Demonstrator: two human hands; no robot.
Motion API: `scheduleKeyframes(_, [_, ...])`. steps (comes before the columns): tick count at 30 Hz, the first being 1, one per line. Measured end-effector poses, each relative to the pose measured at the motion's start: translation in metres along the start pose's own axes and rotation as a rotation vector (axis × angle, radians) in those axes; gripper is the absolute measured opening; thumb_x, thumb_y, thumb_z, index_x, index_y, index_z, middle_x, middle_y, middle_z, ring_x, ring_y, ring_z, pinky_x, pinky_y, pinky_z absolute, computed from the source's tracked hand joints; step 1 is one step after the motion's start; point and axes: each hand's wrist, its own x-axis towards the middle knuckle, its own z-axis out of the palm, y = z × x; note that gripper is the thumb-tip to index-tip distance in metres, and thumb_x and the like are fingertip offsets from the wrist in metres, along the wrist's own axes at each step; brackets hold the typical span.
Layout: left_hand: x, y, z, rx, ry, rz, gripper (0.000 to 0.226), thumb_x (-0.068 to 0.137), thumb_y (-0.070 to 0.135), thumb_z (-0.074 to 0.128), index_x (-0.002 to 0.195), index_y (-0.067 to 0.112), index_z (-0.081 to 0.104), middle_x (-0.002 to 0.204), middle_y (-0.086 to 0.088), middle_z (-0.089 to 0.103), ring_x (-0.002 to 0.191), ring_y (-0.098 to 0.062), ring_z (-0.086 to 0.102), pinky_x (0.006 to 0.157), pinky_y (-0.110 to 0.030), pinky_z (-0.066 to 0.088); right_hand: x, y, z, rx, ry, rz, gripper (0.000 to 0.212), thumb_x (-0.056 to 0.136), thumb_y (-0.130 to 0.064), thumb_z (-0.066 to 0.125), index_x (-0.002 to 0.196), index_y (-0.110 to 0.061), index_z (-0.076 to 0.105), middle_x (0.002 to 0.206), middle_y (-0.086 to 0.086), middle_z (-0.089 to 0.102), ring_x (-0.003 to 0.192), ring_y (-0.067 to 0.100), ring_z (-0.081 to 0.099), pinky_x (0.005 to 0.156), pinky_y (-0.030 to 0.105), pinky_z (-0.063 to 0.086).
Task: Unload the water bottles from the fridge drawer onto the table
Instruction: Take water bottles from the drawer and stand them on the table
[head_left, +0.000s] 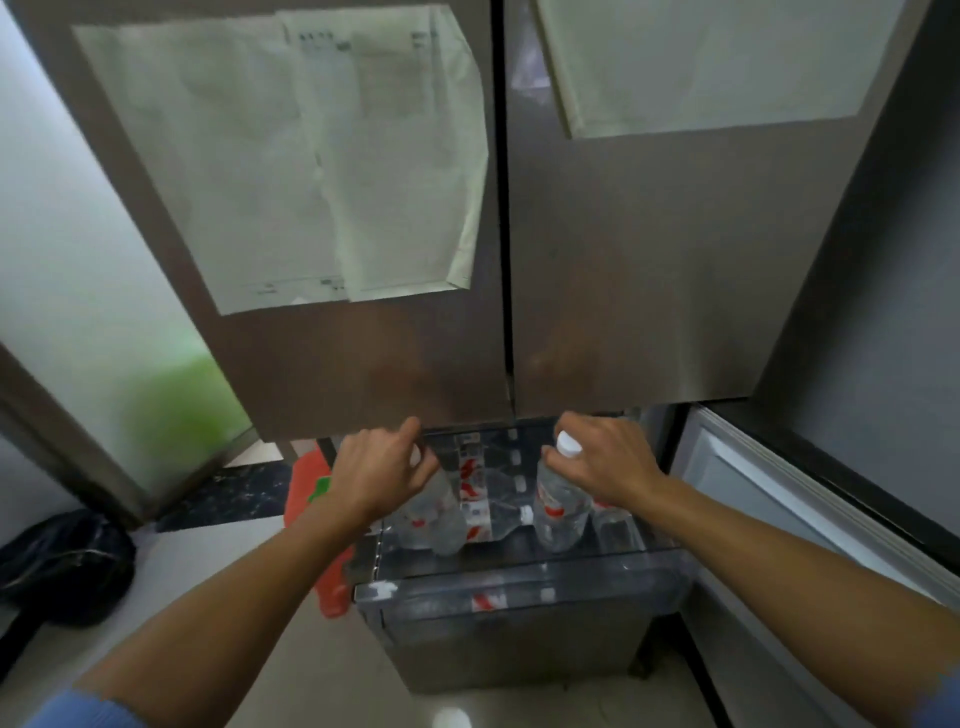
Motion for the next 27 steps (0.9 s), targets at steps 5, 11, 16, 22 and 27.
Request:
scheduleKeyframes(5, [-0.048, 0.014, -0.068, -0.052, 0.245, -0.243, 0.023, 0.085, 0.036, 0.060, 0.077, 0.016, 0.054, 0.056, -0.006, 0.058, 0.047, -0.028, 0.054, 0.047, -0.031, 0.044, 0.012, -0.040, -0.036, 0.106, 0.155, -0.182, 0.028, 0.079, -0.047, 0.055, 0.071, -0.020, 0.055, 0.060, -0.004, 0.059, 0.047, 0.020, 0.053, 0.049, 0.023, 0.028])
scheduleKeyframes(11, [-0.151, 0.017, -0.122, 0.051, 0.241, -0.456, 0.033, 0.081, 0.047, 0.048, 0.077, 0.016, 0.058, 0.062, -0.008, 0.064, 0.054, -0.031, 0.060, 0.054, -0.036, 0.052, -0.003, -0.120, -0.048, 0.242, 0.112, -0.345, 0.028, 0.078, -0.048, 0.055, 0.074, -0.020, 0.057, 0.062, -0.001, 0.063, 0.051, 0.024, 0.057, 0.051, 0.024, 0.030])
scheduleKeyframes(16, [-0.282, 0.004, -0.143, 0.173, 0.026, -0.640, 0.029, 0.087, 0.045, 0.051, 0.078, 0.017, 0.052, 0.068, -0.006, 0.065, 0.059, -0.027, 0.059, 0.053, -0.031, 0.044, -0.053, -0.207, -0.025, 0.271, -0.075, -0.569, 0.029, 0.084, -0.051, 0.056, 0.076, -0.023, 0.053, 0.069, 0.000, 0.064, 0.053, 0.019, 0.054, 0.051, 0.023, 0.030])
scheduleKeyframes(22, [-0.473, -0.014, -0.190, 0.273, -0.018, -0.855, 0.028, 0.085, 0.044, 0.053, 0.072, 0.020, 0.049, 0.060, 0.003, 0.052, 0.050, -0.017, 0.046, 0.047, -0.025, 0.032, -0.124, -0.354, -0.006, 0.328, -0.156, -0.848, 0.027, 0.082, -0.048, 0.060, 0.085, -0.021, 0.062, 0.073, 0.002, 0.068, 0.055, 0.018, 0.055, 0.050, 0.022, 0.026])
scheduleKeyframes(27, [-0.645, -0.021, -0.237, 0.361, -0.097, -1.018, 0.029, 0.088, 0.047, 0.046, 0.082, 0.019, 0.054, 0.068, -0.002, 0.064, 0.056, -0.020, 0.056, 0.051, -0.028, 0.039, -0.214, -0.500, 0.011, 0.382, -0.244, -0.981, 0.033, 0.086, -0.055, 0.050, 0.092, -0.024, 0.058, 0.085, 0.000, 0.069, 0.069, 0.020, 0.060, 0.058, 0.026, 0.034])
